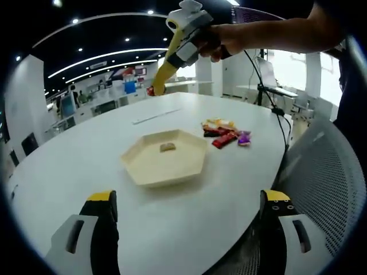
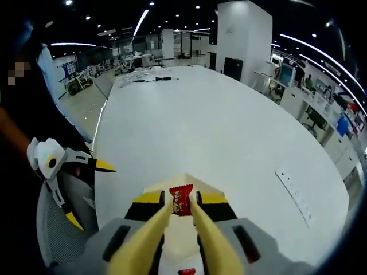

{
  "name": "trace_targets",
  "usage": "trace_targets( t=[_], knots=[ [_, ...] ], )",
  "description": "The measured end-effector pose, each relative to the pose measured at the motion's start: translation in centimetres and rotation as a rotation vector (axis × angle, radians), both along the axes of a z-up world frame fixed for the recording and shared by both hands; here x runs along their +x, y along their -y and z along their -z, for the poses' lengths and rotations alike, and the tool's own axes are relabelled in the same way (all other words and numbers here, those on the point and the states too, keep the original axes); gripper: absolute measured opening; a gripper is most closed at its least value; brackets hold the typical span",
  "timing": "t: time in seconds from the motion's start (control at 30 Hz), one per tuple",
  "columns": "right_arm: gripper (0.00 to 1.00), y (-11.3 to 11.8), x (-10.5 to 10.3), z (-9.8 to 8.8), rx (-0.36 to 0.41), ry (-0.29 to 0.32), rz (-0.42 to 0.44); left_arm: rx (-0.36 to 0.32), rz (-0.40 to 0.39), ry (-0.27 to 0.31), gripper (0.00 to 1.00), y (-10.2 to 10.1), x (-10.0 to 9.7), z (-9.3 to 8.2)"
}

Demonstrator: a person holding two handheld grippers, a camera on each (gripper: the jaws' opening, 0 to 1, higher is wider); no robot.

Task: Place the target food into the container with the food tongs after gripping and lifting it, then release it inside without dropping or visibly crushing the food.

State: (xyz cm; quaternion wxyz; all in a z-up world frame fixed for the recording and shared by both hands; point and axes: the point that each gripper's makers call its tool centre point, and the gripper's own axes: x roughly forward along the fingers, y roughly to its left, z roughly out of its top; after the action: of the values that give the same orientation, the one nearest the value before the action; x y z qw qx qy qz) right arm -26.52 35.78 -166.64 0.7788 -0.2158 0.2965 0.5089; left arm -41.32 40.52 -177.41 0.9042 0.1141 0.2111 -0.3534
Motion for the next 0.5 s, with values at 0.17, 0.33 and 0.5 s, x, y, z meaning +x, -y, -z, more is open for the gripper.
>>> trace_targets(
  t=[0.17, 0.33, 0.5],
  knots=[
    [0.21, -1.6, -0.1, -0.7, -0.007, 0.011, -0.042, 0.002, -0.001, 0.001, 0.99, -0.1, 0.0, 0.0],
    [0.21, -2.4, -0.3, -0.8, -0.013, 0.015, -0.068, -0.001, -0.006, 0.002, 0.99, -0.1, 0.1, 0.0],
    [0.21, -2.8, -0.3, -1.0, -0.005, 0.016, -0.074, 0.0, -0.01, 0.004, 0.99, -0.2, 0.2, 0.0]
  ],
)
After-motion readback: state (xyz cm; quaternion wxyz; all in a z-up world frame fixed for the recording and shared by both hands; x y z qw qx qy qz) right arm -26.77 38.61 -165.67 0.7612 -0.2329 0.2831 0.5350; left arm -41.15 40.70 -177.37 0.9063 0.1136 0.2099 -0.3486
